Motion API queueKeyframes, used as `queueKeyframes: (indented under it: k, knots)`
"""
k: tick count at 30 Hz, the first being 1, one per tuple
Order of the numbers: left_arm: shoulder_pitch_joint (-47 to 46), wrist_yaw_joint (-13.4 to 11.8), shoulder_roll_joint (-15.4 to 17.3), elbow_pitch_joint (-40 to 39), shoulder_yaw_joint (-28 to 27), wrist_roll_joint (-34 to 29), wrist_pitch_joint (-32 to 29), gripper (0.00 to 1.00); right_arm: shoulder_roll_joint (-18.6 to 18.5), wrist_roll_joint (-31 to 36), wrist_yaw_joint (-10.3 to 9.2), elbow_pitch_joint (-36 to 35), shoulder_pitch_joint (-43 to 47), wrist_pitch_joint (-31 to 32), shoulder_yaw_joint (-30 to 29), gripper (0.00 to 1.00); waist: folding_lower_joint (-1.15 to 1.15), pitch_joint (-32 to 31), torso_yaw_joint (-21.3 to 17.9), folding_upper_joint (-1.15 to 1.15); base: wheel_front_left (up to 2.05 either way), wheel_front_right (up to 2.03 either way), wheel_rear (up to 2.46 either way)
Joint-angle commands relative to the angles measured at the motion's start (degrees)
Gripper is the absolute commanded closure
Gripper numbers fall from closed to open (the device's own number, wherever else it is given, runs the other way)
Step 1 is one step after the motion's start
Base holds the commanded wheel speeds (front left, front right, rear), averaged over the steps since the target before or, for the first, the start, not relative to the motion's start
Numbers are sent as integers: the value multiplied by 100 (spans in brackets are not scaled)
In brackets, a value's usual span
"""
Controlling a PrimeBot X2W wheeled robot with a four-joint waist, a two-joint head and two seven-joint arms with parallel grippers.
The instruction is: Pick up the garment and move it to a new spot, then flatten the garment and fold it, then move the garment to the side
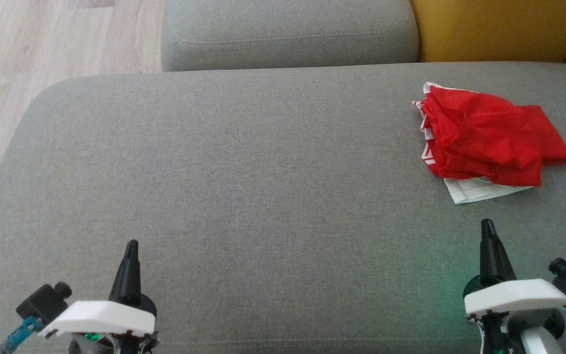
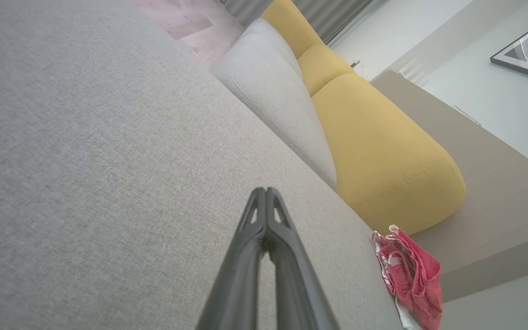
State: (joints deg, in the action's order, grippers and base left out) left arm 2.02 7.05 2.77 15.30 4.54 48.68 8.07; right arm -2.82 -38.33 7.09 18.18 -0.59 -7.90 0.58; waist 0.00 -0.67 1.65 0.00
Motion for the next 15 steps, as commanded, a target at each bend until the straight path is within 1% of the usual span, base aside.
queueKeyframes:
  k: [1,15]
  knots:
    - [-323,16,84,-169,-149,151,-46,100,-82,-193,16,-230,-309,62,-3,100,0,1,-3,0,0,0,0]
    - [-403,21,95,-164,-276,881,-255,100,-89,-1085,20,-263,-349,270,-93,100,0,15,-30,0,0,0,0]
